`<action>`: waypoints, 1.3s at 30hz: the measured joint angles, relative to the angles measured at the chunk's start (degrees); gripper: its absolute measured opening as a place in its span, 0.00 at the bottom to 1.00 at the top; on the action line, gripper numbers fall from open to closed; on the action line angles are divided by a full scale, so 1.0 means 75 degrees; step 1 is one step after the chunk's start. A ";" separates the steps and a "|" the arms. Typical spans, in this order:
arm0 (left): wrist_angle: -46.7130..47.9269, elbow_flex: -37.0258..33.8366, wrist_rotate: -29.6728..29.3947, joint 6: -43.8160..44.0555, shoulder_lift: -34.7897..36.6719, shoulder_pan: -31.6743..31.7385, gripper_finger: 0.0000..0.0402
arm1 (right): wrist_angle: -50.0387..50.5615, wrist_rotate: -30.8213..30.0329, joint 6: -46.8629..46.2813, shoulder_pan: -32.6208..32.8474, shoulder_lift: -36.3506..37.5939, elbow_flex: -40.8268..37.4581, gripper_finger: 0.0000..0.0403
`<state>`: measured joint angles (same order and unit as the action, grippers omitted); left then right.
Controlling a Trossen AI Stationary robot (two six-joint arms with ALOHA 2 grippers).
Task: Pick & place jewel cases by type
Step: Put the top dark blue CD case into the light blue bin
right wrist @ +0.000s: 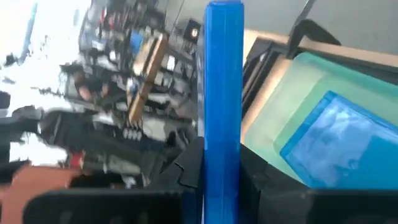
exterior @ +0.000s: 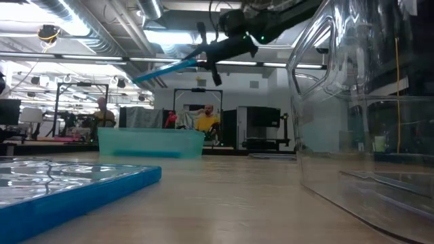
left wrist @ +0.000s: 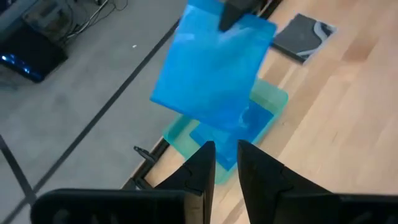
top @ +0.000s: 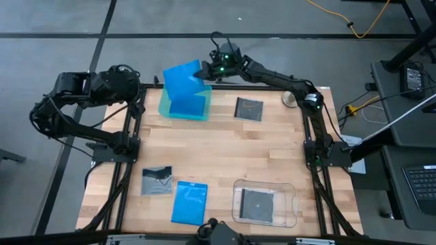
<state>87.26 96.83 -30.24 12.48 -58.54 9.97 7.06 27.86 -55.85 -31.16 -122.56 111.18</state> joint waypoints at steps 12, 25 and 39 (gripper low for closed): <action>0.0060 -0.1084 -0.0058 -0.0514 0.0786 -0.0089 0.14 | 0.0675 -0.2122 -0.0279 0.0366 -0.0207 0.0000 0.13; -0.0361 -0.1491 -0.0046 -0.0514 0.1489 -0.0089 0.14 | 0.0475 -0.2512 -0.1023 0.1004 -0.0993 0.0003 0.13; -0.0421 -0.1494 0.0221 -0.0432 0.1529 -0.0089 0.13 | 0.1123 -0.3180 -0.1108 0.0994 -0.1116 0.0003 0.13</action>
<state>84.11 85.62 -28.58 9.24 -47.08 9.30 15.48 4.01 -64.16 -23.70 -130.93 111.20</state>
